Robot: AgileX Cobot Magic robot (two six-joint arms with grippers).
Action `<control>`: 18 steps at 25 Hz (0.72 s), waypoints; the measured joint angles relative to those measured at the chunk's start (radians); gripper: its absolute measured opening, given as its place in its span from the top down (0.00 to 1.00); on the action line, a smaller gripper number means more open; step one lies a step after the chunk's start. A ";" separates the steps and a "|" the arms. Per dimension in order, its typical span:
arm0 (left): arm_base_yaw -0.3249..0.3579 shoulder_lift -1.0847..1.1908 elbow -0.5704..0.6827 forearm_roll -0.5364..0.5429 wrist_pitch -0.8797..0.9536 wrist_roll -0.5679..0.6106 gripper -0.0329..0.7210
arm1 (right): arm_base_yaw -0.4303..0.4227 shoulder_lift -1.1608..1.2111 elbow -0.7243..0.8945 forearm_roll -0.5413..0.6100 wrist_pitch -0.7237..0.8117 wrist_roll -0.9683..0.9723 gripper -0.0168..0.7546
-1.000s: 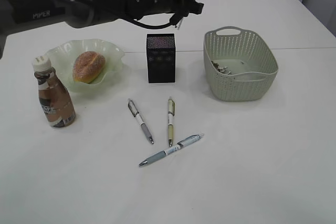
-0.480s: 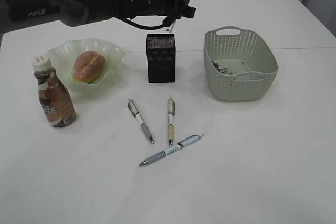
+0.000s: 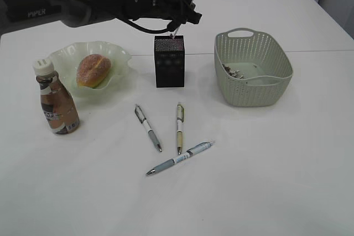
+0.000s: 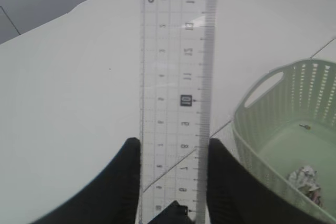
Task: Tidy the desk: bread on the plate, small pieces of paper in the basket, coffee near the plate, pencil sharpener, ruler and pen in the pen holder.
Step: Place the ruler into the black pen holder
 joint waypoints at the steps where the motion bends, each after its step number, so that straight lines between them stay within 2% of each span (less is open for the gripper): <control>1: 0.005 0.000 0.000 -0.009 0.000 0.000 0.62 | 0.000 0.000 0.000 0.000 0.000 0.000 0.39; 7: 0.038 0.000 0.000 -0.035 0.000 0.000 0.62 | 0.000 0.000 0.000 0.000 0.000 0.000 0.39; 18: 0.036 0.041 0.000 -0.069 -0.049 0.000 0.62 | 0.000 0.000 0.000 0.000 0.000 0.000 0.39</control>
